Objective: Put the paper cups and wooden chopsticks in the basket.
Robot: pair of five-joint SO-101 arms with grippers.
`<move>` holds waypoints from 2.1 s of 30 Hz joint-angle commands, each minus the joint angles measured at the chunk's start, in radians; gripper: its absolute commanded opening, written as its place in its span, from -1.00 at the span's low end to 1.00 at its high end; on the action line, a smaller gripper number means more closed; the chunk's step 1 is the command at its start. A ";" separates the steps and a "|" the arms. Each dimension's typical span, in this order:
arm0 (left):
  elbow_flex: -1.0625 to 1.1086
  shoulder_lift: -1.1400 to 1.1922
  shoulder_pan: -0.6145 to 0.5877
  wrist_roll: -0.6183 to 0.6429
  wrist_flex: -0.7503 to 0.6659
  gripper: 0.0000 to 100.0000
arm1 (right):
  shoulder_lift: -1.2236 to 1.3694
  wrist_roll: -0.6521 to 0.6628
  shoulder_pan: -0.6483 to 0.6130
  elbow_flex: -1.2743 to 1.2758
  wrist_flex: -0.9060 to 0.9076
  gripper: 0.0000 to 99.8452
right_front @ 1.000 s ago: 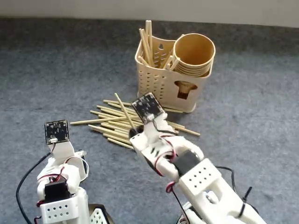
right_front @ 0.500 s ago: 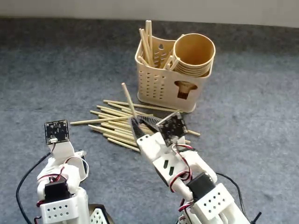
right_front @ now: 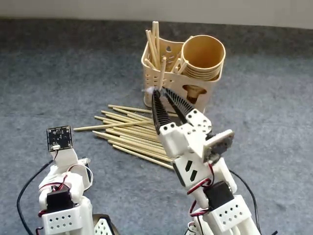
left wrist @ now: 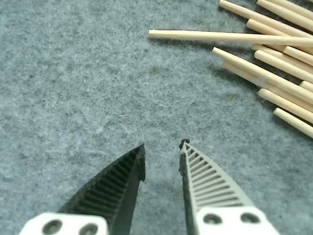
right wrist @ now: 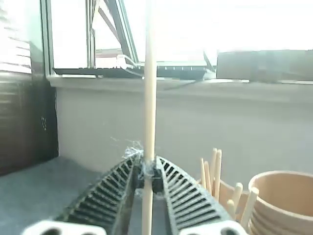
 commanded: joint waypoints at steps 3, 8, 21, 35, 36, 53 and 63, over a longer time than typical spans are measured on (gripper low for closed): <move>0.021 0.002 -0.005 -0.002 0.003 -0.74 | -0.002 0.002 0.016 -0.196 -0.041 -0.99; 0.021 0.002 -0.005 -0.002 0.003 -0.74 | 0.176 0.002 0.018 -0.433 -0.041 -0.99; 0.021 0.002 -0.005 -0.002 0.003 -0.74 | 0.866 0.000 0.170 -1.015 -0.042 -0.99; 0.021 0.002 -0.005 -0.002 0.003 -0.74 | 0.993 -0.002 0.211 -0.905 -0.038 -0.70; 0.021 0.002 -0.005 -0.002 0.003 -0.74 | 0.987 -0.002 0.209 -0.901 -0.035 -0.69; 0.021 0.002 -0.005 -0.002 0.003 -0.74 | 0.677 0.124 0.030 -0.671 0.234 -0.70; 0.021 0.002 -0.005 -0.002 0.003 -0.74 | 0.661 0.203 -0.130 -0.585 0.595 -0.70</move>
